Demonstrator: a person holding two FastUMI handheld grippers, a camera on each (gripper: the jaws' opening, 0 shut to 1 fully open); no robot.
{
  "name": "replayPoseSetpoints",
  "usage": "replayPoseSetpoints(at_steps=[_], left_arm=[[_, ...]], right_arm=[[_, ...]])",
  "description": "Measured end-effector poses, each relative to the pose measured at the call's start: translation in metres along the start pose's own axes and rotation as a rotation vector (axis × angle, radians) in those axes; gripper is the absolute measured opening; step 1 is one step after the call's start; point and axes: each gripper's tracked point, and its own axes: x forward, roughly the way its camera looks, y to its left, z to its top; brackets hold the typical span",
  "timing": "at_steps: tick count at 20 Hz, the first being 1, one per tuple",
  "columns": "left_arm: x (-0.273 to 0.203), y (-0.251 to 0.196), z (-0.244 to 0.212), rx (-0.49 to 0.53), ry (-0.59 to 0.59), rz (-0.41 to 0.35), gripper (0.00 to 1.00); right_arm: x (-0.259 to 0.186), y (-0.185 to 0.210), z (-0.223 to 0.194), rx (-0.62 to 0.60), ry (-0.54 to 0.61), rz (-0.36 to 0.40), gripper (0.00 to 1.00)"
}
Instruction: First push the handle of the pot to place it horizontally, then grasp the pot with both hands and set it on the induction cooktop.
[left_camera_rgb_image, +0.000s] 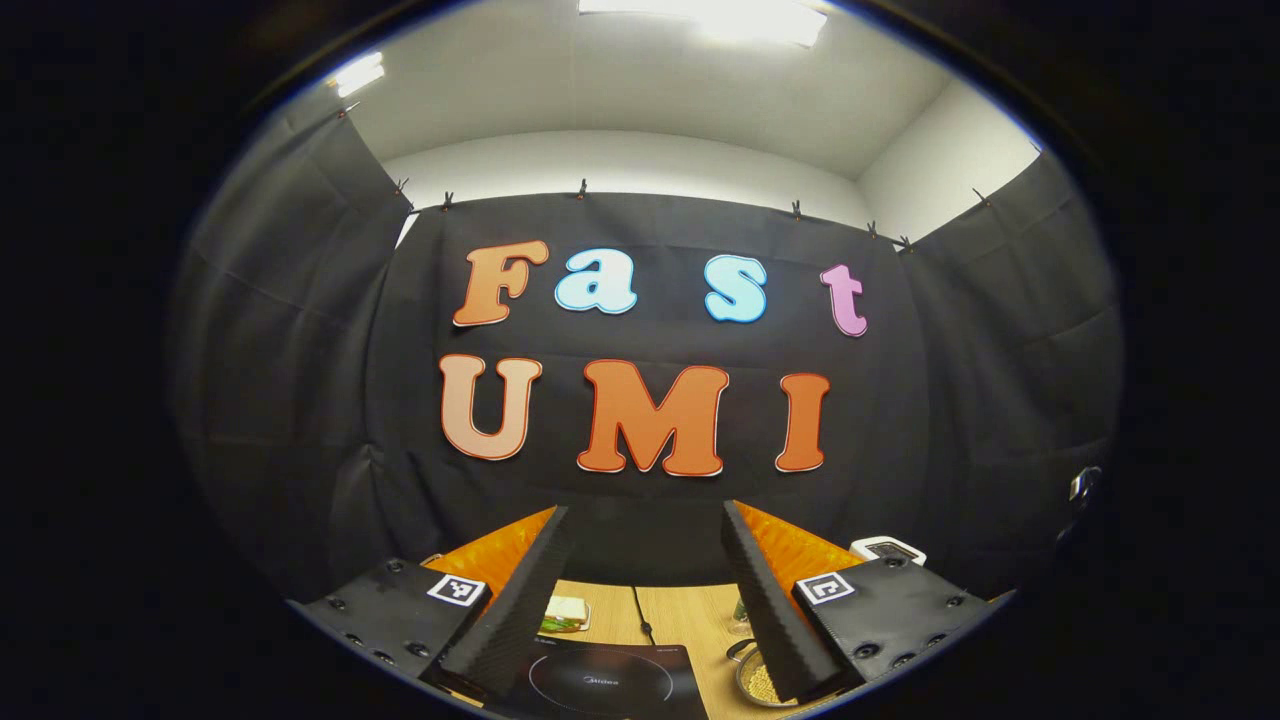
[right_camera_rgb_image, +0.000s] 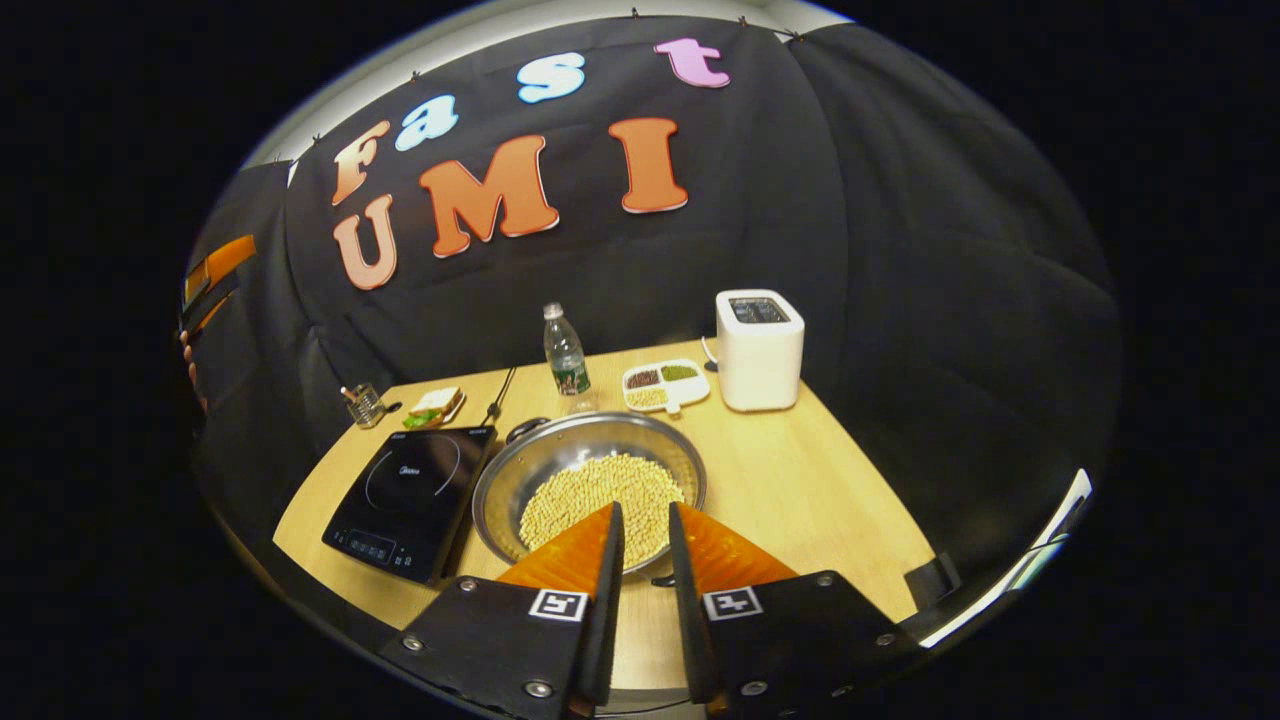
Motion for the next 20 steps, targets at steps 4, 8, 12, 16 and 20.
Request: replayPoseSetpoints(at_steps=[4, 8, 12, 16, 20], left_arm=[[0.002, 0.000, -0.005, 0.000, 0.012, -0.001, 0.98], [0.005, 0.005, -0.013, 0.016, 0.024, 0.007, 0.98], [0.009, 0.009, -0.021, 0.008, 0.044, 0.016, 0.98], [0.014, 0.009, -0.031, 0.001, 0.060, 0.008, 0.97], [0.021, 0.011, -0.041, -0.001, 0.089, 0.007, 0.97]], right_arm=[[0.009, 0.003, -0.027, 0.033, 0.083, 0.021, 0.11], [0.021, 0.004, -0.058, 0.087, 0.167, 0.062, 0.08], [0.029, 0.013, -0.092, 0.170, 0.278, 0.100, 0.00], [0.040, 0.019, -0.117, 0.205, 0.377, 0.106, 0.00], [0.058, 0.018, -0.115, 0.248, 0.418, 0.098, 0.00]])
